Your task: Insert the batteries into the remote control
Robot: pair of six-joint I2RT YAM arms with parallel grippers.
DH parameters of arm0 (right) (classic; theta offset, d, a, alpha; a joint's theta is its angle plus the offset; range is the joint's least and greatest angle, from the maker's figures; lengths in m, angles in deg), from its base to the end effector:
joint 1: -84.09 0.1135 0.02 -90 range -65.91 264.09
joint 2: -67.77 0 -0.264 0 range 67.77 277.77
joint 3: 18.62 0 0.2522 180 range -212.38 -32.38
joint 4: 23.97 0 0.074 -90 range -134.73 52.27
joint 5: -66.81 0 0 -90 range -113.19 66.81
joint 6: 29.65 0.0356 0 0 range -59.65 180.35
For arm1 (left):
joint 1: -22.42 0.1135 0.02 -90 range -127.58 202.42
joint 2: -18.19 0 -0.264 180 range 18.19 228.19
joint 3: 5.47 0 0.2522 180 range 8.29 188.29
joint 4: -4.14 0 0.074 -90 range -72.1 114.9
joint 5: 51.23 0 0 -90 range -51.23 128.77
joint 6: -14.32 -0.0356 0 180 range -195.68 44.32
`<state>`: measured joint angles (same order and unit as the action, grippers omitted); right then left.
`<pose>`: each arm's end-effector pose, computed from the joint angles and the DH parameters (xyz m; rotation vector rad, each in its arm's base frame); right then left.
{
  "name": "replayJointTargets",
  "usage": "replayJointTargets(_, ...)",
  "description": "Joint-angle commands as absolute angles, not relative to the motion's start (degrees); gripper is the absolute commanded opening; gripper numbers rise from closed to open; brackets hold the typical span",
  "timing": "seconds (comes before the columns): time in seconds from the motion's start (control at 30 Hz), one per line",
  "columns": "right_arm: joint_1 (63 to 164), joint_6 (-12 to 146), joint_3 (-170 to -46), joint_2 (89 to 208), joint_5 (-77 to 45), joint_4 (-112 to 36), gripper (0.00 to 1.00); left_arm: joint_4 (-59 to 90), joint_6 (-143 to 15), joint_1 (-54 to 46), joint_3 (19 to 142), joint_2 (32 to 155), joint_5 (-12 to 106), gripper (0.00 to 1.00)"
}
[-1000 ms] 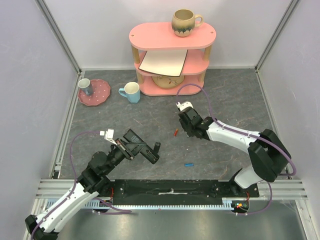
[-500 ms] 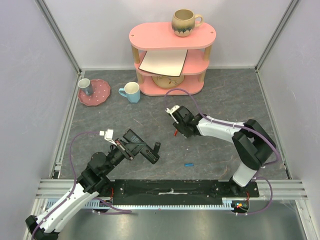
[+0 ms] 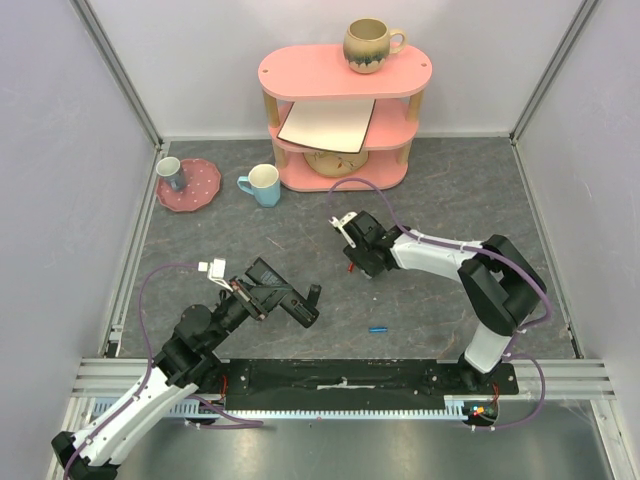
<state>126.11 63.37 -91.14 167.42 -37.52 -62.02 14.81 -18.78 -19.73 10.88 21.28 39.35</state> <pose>0.2542 0.2172 0.1603 -0.8146 2.5197 -0.0843 0.0823 -0.0750 0.1905 -0.2088 1.6829 -1.3552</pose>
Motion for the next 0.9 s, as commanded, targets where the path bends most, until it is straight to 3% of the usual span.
replayJointTargets(0.0,124.7,67.89,-91.09,168.32,-36.02,-63.13,0.59,12.72,-18.29,-19.76,5.91,20.91,40.18,0.02)
replayJointTargets(0.13,123.64,70.8,-91.53,167.53,-36.11,-61.91,0.7,12.89,-17.94,-19.76,5.91,21.09,40.18,0.02)
replayJointTargets(0.37,123.29,80.28,-92.59,161.29,-42.17,-60.58,0.75,14.83,-17.94,-19.76,6.44,19.69,40.0,0.02)
replayJointTargets(0.63,122.76,120.4,-82.67,152.33,-49.3,-61.9,0.67,15.18,-17.15,-19.76,6.0,18.98,38.95,0.02)
replayJointTargets(0.87,122.76,131.52,-80.54,154.52,-48.33,-61.99,0.56,15.27,-16.97,-19.76,6.18,19.59,38.95,0.02)
